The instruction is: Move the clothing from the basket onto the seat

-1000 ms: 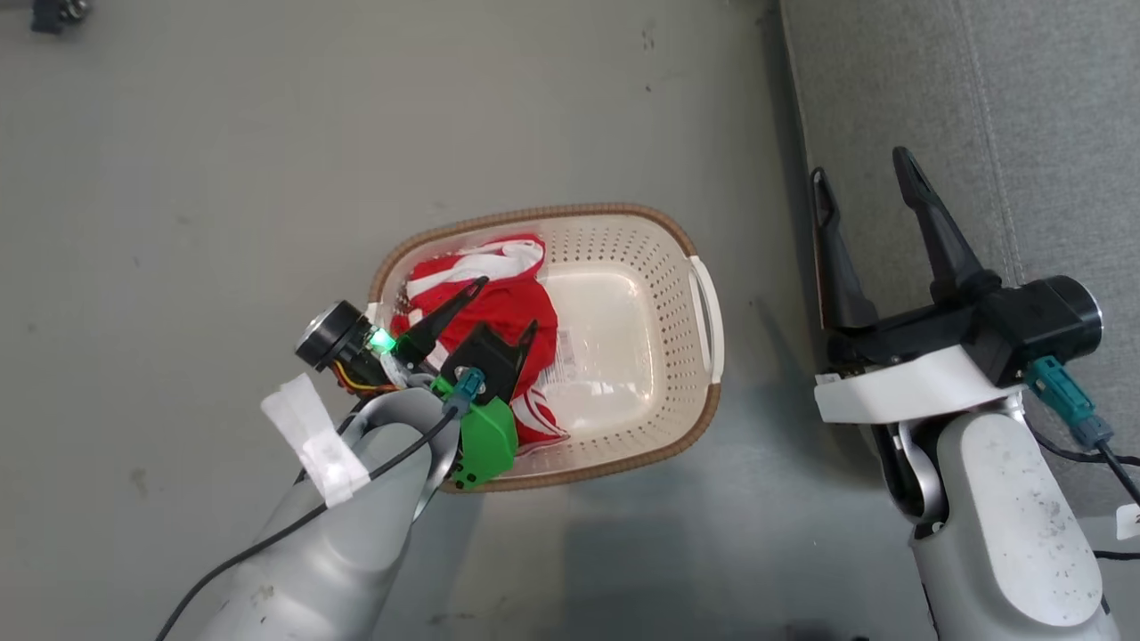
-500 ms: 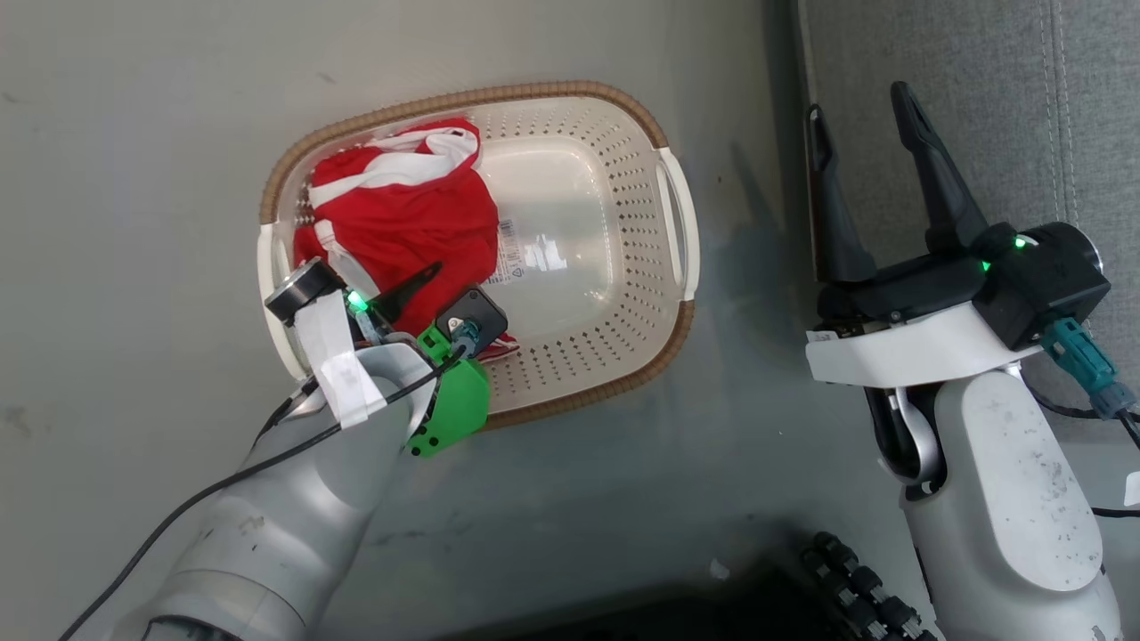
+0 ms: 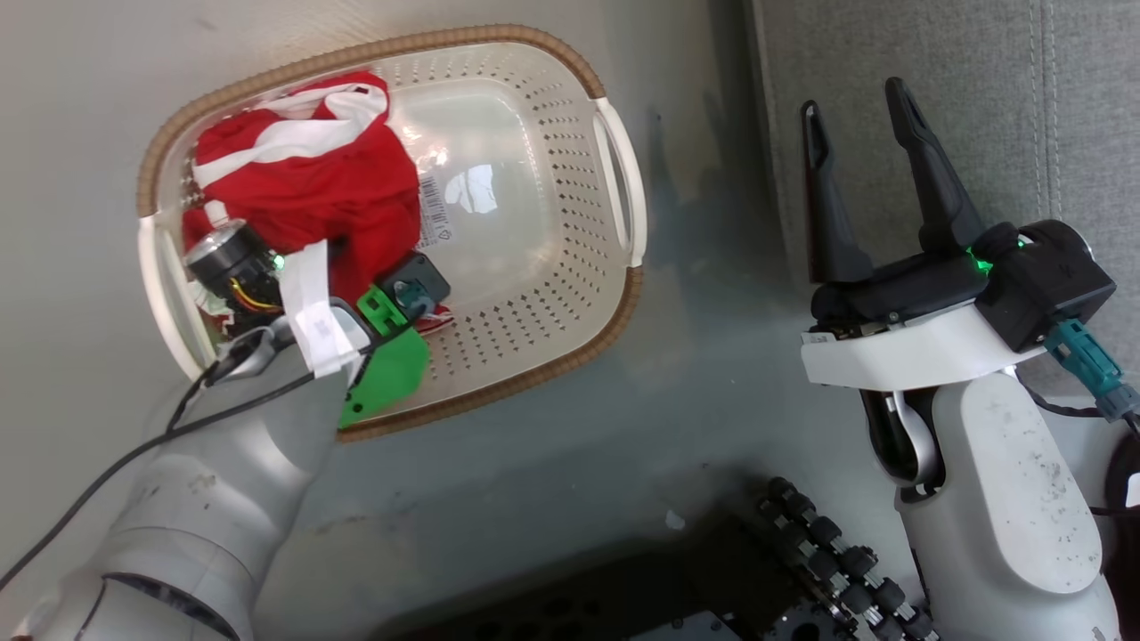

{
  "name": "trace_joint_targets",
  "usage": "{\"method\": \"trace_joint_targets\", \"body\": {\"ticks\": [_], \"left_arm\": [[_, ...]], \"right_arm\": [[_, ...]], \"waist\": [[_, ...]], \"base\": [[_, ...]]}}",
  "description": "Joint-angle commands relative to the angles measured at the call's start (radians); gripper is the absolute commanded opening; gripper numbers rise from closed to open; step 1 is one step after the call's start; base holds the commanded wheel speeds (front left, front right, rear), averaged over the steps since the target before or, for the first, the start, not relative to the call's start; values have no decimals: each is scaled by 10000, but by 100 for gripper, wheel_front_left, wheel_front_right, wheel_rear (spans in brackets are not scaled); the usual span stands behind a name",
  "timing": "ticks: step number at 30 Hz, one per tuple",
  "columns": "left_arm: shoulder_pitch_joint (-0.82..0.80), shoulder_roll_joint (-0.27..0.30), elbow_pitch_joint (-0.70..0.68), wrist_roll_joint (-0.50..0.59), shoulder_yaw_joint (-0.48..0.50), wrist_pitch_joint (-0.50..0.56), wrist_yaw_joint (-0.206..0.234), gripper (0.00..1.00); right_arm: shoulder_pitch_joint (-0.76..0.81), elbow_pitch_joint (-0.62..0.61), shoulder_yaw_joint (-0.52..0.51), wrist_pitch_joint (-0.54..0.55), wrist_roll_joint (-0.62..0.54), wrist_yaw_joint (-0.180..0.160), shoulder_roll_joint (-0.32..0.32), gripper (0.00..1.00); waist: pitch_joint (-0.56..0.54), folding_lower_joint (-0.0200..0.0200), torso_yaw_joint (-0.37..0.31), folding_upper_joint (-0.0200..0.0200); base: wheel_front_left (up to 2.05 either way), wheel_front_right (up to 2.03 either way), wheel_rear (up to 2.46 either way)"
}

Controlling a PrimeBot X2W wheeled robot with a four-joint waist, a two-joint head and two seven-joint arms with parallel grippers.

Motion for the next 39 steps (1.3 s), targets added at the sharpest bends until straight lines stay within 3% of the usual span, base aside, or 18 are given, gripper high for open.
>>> {"method": "trace_joint_targets", "body": {"ticks": [1,2,3,4,15,25,31,39], "left_arm": [[-216,159,64,2,-10,130,63,100],[-265,186,78,-15,-31,192,63,100],[-312,229,93,-22,-40,257,108,56],[-358,240,99,-119,6,177,83,0],[-165,35,-5,-1189,739,-887,140,0],[521,-354,-609,-2614,1617,-2208,-95,0],[1225,-450,-1675,-3522,2106,-2460,-224,0],[2704,-483,-4758,-4407,2883,-2458,-80,0]], "right_arm": [[-112,-48,17,-32,92,1,-18,100],[-119,-53,21,-32,149,1,-18,100],[-127,-50,24,-32,165,1,-20,100],[-136,-45,17,-32,185,1,-18,100],[-18,113,-60,-32,189,1,-20,100],[429,393,-237,-31,-275,1,-23,100],[781,620,-287,-31,-517,1,-26,100],[1337,914,-483,-31,-515,1,-26,100]], "waist": [[175,-1,-218,0],[189,-1,-249,0],[192,-1,-267,0],[186,-1,-279,0],[-566,-1,-160,0],[-1887,-1,445,0],[-2846,-1,837,0],[-4079,-1,1239,0]], "base": [[0,0,0],[0,0,0],[0,0,0],[0,0,0],[0,0,0],[0,0,0],[0,0,0],[0,0,0]]}}
